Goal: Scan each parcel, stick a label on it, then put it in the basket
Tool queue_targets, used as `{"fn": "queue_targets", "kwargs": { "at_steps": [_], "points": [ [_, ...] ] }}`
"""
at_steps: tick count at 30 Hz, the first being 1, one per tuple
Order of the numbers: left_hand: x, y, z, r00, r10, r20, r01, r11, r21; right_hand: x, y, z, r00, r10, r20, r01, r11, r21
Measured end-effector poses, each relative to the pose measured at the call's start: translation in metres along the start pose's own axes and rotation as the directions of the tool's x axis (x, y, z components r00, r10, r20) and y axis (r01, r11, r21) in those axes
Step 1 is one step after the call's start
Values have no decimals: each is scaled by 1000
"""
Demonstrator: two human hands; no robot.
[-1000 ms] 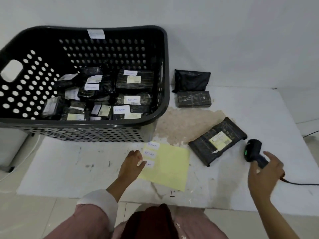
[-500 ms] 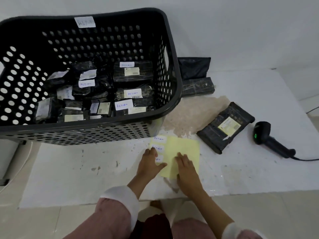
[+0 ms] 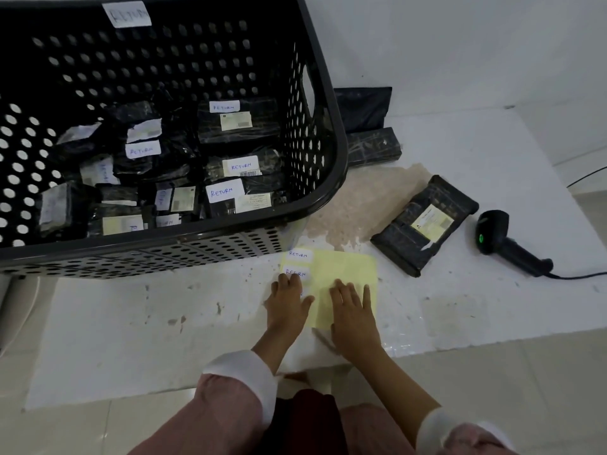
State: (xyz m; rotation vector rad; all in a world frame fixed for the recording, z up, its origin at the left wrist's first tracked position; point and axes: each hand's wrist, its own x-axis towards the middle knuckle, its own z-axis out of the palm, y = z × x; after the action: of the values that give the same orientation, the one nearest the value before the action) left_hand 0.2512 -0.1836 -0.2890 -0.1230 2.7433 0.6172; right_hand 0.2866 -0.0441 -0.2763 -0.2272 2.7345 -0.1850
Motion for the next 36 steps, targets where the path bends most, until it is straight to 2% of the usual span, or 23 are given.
{"fn": "queue_targets", "kwargs": {
  "at_steps": [3, 5, 9, 11, 15, 16, 18, 20, 23, 24, 28, 31, 32, 35, 36],
  "points": [
    [-1, 3, 0, 1000, 14, -3, -14, 1000, 11, 2, -8, -6, 1000, 19, 10, -19, 999, -46],
    [0, 2, 0, 1000, 19, -5, -19, 1000, 2, 2, -16, -10, 999, -39, -30, 36, 996, -76],
    [4, 0, 0, 1000, 15, 10, -15, 1000, -2, -3, -27, -1, 987, -134, -84, 139, 989, 55],
    [5, 1, 0, 999, 19, 28, -20, 998, 58, -5, -24, 8, 992, -121, 31, 117, 989, 90],
    [8, -2, -1, 998, 25, 59, -31, 994, 106, -6, -23, 5, 994, -105, 42, 105, 994, 4],
    [8, -4, -3, 998, 24, 64, -30, 995, 96, -6, -24, 0, 994, -108, -7, 108, 993, -42],
    [8, -9, -6, 997, 34, 71, -38, 998, 53, -5, -29, -1, 990, -122, -75, 110, 983, -149],
    [8, -12, -8, 994, 86, 71, -86, 996, -3, -4, -33, -2, 990, -115, -80, 100, 978, -182],
    [4, -17, -12, 996, 71, 48, -53, 948, -315, 0, -39, -1, 990, -112, -84, 89, 967, -240],
    [4, -18, -13, 998, 54, 30, -40, 935, -352, 0, -40, -1, 987, -127, -97, 98, 960, -260],
    [-1, -28, -18, 998, 35, 61, -10, 929, -369, 4, -44, -4, 993, -111, -31, 103, 977, -188],
    [-1, -32, -23, 998, 2, 65, 27, 900, -436, 10, -39, -2, 979, -148, 138, 167, 976, -142],
    [-1, -33, -24, 997, -5, 72, 38, 886, -463, 10, -38, -4, 979, -151, 137, 170, 976, -137],
    [-3, -35, -26, 994, -28, 106, 80, 846, -527, 10, -43, -10, 989, -144, -18, 138, 975, -172],
    [-4, -36, -26, 992, -43, 118, 103, 820, -563, 9, -44, -10, 988, -157, -15, 151, 972, -177]
  ]
}}
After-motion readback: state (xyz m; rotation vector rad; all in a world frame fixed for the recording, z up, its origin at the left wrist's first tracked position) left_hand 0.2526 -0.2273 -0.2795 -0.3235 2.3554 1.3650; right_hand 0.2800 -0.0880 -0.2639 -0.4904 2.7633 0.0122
